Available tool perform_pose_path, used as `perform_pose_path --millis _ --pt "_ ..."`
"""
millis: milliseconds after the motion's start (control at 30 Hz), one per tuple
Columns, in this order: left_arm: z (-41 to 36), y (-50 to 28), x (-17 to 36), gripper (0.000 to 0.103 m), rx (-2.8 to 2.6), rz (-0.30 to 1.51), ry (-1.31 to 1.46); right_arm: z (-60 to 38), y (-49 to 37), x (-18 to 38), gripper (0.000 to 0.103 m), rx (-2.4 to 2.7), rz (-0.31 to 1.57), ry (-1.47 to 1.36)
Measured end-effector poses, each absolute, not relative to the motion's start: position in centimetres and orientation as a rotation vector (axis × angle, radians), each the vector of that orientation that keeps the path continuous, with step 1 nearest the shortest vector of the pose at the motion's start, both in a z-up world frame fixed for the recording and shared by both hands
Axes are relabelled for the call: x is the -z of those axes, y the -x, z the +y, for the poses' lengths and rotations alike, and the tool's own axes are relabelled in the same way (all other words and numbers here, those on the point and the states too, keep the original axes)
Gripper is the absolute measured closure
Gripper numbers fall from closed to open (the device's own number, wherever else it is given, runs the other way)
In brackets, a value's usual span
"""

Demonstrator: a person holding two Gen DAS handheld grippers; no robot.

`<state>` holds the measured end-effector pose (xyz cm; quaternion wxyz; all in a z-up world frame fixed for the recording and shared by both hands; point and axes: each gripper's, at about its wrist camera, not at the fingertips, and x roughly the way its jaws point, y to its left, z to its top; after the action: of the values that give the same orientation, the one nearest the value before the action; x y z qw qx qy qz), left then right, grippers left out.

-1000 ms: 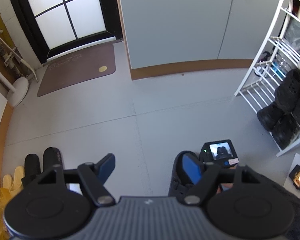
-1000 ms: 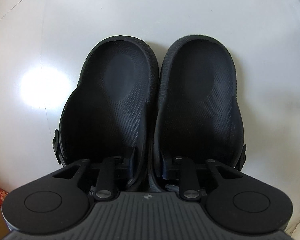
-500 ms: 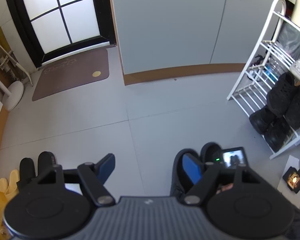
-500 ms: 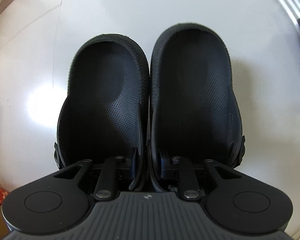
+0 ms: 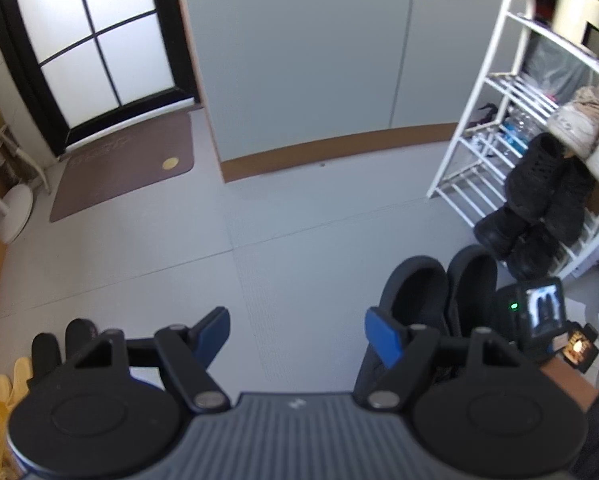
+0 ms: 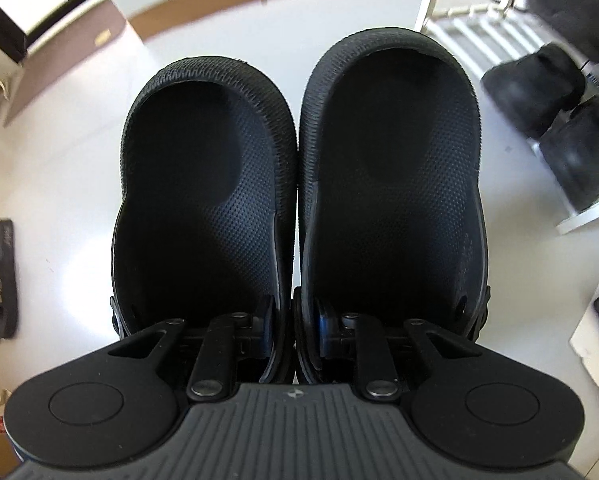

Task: Organize scattered shoes
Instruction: 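Lift the black clogs with the right gripper off the floor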

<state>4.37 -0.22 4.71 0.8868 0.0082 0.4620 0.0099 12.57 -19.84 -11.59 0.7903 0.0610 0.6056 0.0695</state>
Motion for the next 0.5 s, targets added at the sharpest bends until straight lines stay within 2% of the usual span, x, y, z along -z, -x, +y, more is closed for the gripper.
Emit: perform_pose_path --millis 367,500 --pt "-2.3 -3.9 -6.0 0.024 0.06 0.887 0.058 -25.5 -12.9 0.8 0.08 -0.09 1.144 -0.179" --pt "-2.6 -4.0 -5.9 0.024 0.072 0.881 0.073 -27.9 -13.7 -5.2 0.08 -0.032 1.06 -0.168"
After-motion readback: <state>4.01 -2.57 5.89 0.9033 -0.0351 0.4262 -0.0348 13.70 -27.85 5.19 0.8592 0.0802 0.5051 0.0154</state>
